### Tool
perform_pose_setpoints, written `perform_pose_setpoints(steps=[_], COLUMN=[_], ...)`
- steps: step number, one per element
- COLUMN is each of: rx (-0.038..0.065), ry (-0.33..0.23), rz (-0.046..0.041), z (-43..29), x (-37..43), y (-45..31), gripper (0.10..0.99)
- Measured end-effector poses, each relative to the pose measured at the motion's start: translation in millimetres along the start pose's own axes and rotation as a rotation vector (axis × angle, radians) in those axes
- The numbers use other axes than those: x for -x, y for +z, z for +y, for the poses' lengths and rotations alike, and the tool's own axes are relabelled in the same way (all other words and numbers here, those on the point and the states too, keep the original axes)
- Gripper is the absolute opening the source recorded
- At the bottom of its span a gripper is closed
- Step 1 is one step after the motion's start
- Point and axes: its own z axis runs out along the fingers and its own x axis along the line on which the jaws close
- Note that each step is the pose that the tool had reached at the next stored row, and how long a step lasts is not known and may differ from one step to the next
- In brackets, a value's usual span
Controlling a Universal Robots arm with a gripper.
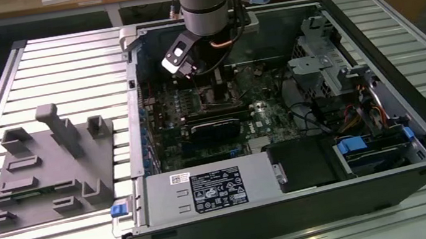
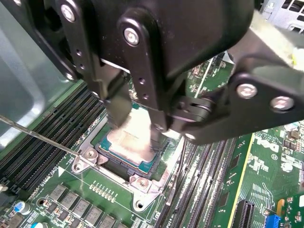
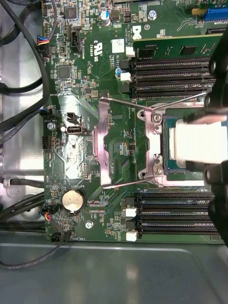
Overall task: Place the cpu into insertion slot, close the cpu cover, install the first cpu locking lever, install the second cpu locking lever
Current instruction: 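Place the cpu into insertion slot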
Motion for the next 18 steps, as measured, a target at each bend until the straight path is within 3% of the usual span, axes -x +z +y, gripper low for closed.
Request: perform_pose_setpoints(steps=[1, 2, 6, 7, 8, 18], rx=[0.0, 0.0, 0.0, 0.0, 0.0, 0.0], ry=[0.0, 0.0, 0.0, 0.0, 0.0, 0.0], rz=[0.0, 0.0, 0.0001, 0.0001, 0.0001, 0.0002], z=[0.0, 0.0, 0.0, 0.0, 0.0, -0.5], x=[0.0, 0.0, 0.0, 0.0, 0.0, 0.0], y=[0.0, 0.0, 0.0, 0.0, 0.0, 0.8], gripper=[0.416, 0.416, 0.184, 0.184, 0.125, 0.106])
